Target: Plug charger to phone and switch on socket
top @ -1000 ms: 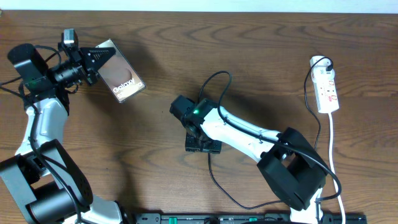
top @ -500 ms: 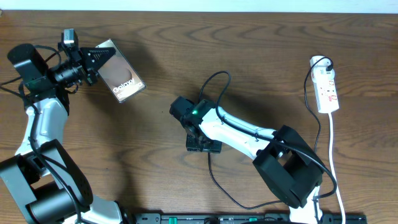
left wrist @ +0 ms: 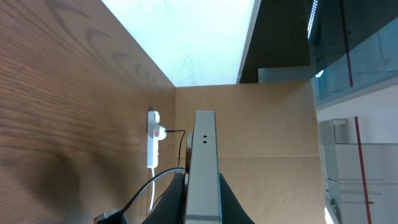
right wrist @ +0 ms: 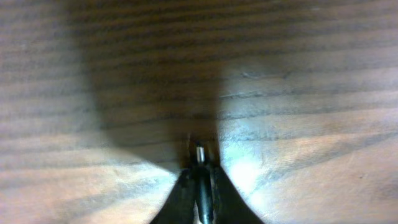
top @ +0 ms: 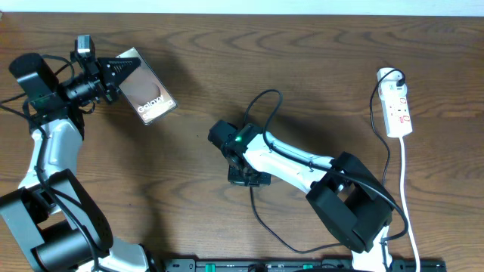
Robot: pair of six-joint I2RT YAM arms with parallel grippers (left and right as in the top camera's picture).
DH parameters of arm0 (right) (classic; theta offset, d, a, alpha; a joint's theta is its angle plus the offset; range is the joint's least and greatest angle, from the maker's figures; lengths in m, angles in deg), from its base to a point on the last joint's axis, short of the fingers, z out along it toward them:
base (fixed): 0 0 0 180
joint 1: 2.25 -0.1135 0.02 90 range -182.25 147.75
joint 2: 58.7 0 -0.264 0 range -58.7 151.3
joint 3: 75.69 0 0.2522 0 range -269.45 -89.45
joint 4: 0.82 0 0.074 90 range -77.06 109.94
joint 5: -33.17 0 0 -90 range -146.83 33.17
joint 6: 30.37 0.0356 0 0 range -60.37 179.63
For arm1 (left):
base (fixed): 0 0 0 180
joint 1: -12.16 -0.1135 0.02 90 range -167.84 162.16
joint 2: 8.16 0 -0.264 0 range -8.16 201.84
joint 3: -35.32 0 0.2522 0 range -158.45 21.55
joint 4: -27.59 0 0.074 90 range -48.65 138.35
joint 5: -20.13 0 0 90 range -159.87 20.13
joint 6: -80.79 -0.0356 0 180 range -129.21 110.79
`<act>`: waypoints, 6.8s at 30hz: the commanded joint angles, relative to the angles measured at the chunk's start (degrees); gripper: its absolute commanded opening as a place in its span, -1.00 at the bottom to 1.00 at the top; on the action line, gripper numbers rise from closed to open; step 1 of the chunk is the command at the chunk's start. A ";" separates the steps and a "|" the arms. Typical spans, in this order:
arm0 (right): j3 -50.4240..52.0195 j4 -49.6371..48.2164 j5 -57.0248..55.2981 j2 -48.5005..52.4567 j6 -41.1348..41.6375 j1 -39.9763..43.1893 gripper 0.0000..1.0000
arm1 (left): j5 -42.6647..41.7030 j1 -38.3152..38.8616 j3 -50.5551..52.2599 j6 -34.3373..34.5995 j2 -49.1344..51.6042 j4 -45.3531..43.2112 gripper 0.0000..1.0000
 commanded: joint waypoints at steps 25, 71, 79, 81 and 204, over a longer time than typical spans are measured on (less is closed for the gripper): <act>0.31 -30.86 75.82 0.57 -66.84 18.99 -0.98 | -1.77 0.26 -0.24 -1.01 -0.13 -0.50 -0.85; 0.31 -74.64 78.31 0.57 -12.13 17.07 -0.98 | 9.49 9.97 -0.24 -3.10 -0.11 -3.13 -0.85; 0.31 -74.84 76.83 0.57 -9.11 17.09 -0.98 | 9.44 10.32 -0.24 -3.10 -0.11 -3.10 -0.85; 0.31 -75.23 76.87 0.57 -9.11 17.09 -0.97 | 9.44 10.32 -0.24 -3.10 -0.13 -3.10 -0.85; 0.39 -102.40 75.87 0.57 13.20 14.99 -0.98 | 4.42 7.69 -0.31 13.68 -0.13 -20.24 -0.85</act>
